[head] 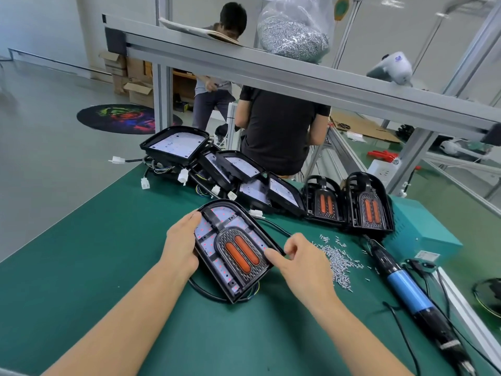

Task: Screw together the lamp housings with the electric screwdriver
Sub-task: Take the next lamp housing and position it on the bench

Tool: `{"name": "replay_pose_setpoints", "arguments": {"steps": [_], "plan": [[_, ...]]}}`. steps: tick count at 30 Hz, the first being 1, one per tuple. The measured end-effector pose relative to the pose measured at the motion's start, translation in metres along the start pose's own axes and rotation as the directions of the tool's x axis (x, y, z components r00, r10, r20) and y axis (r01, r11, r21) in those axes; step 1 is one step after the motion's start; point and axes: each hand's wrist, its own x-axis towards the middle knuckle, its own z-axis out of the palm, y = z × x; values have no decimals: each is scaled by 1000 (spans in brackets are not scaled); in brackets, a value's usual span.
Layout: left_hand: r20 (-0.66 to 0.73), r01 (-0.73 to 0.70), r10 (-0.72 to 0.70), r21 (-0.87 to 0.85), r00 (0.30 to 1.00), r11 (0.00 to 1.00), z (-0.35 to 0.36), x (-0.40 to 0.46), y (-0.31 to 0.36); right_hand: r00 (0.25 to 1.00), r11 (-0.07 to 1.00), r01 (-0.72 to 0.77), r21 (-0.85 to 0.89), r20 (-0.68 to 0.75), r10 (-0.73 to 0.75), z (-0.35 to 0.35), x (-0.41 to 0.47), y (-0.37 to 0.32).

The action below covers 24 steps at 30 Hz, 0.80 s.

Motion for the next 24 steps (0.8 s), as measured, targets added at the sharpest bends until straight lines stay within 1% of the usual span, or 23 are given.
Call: {"name": "replay_pose_setpoints", "arguments": {"steps": [3,5,7,8,9,10,11,12,13,15,18,20,22,24], "plan": [[4,30,-30,-15,1000,999,4,-2,-3,990,976,-18,217,139,-13,8,3,4],[3,44,-44,14,999,999,6,0,-6,986,963,16,268,156,-60,13,6,7],[-15,32,-30,101,999,994,9,2,-8,989,956,37,291,126,-76,15,8,7],[-38,1,6,181,999,984,11,3,-10,990,951,29,306,123,-70,15,9,8],[-62,-55,76,290,995,955,12,3,-12,990,949,22,316,125,-64,15,10,8],[-77,-120,167,416,983,901,12,3,-15,990,948,19,317,127,-62,15,11,8],[-72,-176,255,548,964,818,11,1,-17,990,950,22,312,128,-65,15,12,7],[-47,-211,321,662,946,719,10,-1,-19,989,951,29,309,130,-73,15,13,7],[-15,-228,354,742,935,631,9,-3,-19,988,951,41,305,132,-84,16,13,7],[31,-223,363,836,931,501,7,-6,-20,985,952,53,300,143,-100,14,14,6],[57,-194,367,917,928,348,5,-9,-18,983,954,24,298,169,-77,7,13,9],[74,-192,364,935,928,299,4,-10,-16,986,955,11,296,153,-59,-5,12,17],[83,-204,372,932,925,300,4,-13,-13,993,964,21,265,103,-50,-21,11,31],[87,-228,411,924,907,307,5,-17,-7,1000,983,-7,184,27,2,-42,9,51]]}}
